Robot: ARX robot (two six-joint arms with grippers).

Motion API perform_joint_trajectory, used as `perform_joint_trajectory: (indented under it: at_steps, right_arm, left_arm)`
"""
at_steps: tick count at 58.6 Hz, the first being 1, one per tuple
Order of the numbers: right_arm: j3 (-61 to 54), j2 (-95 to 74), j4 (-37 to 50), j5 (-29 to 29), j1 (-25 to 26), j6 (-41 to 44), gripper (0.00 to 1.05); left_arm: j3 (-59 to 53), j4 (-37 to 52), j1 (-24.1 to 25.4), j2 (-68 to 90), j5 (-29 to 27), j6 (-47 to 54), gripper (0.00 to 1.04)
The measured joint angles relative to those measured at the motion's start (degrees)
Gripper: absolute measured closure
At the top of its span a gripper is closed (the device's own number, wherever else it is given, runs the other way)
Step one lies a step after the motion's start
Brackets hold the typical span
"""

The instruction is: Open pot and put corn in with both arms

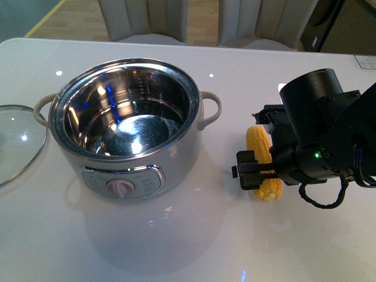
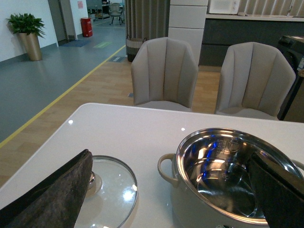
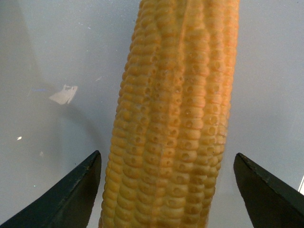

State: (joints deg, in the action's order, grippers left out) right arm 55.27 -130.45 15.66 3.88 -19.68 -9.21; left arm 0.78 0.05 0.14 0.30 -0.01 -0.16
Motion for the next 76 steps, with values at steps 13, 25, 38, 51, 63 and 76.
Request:
perform_joint_trajectory:
  at_steps: [13,25,38,51,63,76]
  right_arm:
    - [0.1,-0.2,0.0,0.2,-0.4,0.0,0.57]
    - [0.1,-0.2,0.1,0.4,-0.4,0.0,0.72]
    - [-1.4,0.9,0.9,0.4,-0.4,0.5,0.76]
    - [-3.7,5.9,1.4,-0.5,0.2,0.4,0.80]
    - [-4.6,12.8,1.3,-3.8,0.5,-1.6,0.81]
    - [-4.5,19.4,-0.5,-8.7,0.7,-6.4,0.81]
  left_arm:
    - [0.0,0.0,0.0,0.0,0.0,0.0,0.07]
    - [0.0,0.0,0.0,0.0,0.0,0.0,0.07]
    - [0.0,0.0,0.0,0.0,0.0,0.0,0.07]
    - [0.0,0.0,0.0,0.0,0.0,0.0,0.07]
    - [0.0,0.0,0.0,0.0,0.0,0.0,0.07]
    - [0.0,0.0,0.0,0.0,0.0,0.0,0.07]
